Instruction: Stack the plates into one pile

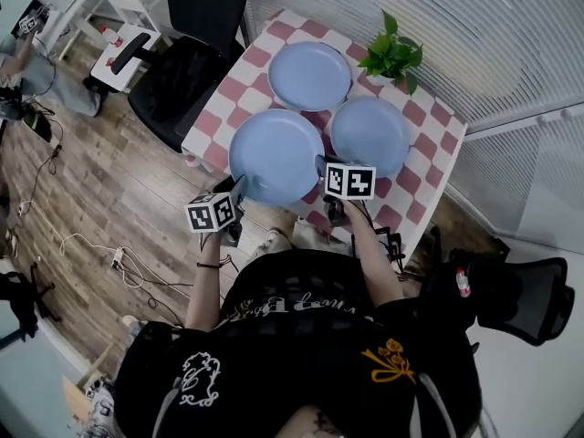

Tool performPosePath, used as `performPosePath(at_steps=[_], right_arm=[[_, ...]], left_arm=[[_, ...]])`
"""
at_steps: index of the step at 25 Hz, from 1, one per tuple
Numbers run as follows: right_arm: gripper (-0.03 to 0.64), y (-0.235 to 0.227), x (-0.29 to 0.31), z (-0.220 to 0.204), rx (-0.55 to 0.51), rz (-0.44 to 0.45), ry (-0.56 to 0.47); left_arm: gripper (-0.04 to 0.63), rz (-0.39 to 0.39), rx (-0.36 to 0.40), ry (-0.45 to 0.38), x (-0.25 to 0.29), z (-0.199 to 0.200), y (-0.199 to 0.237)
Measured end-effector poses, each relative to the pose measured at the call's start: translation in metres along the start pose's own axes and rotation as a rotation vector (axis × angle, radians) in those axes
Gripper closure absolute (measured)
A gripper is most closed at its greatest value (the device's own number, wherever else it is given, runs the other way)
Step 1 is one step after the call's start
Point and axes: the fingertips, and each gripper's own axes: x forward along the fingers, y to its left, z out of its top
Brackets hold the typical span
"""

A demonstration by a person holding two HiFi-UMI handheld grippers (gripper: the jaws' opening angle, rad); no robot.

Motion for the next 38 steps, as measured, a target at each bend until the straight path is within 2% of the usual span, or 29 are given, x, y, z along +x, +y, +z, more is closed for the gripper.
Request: performPosePath(at_steps=[4,11,18,24,30,38], right_arm=[[0.574,-0.017,-0.023,0.016,0.005,-0.043,-0.057],[0.581,-0.086,-0.071,0.020,0.141,-0.160,-0.152],[0.584,-0.155,-0.117,0.009,0.263,-0.285,-0.222],[0.584,-0.205,-0.132,-0.002,0.320,-0.362,-0.210],[0.584,-0.232,-0.123,-0.007,0.353,-0.388,-0.170],[0.584,-0.248,-0.108,0.000,0.374,-0.384,-0.165]], left_arm=[[0.471,-0.046,0.048,0.002,0.009,0.011,-0.026],[0.471,-0.181,0.166,0.014,0.047,0.036,-0.098],[0.471,-0.286,0.279,0.089,0.096,0.038,-0.168],[0.471,-0.315,0.339,0.175,0.138,0.031,-0.207],[0.471,-0.299,0.363,0.250,0.168,0.028,-0.215],[0.471,-0.287,0.315,0.278,0.186,0.033,-0.215]])
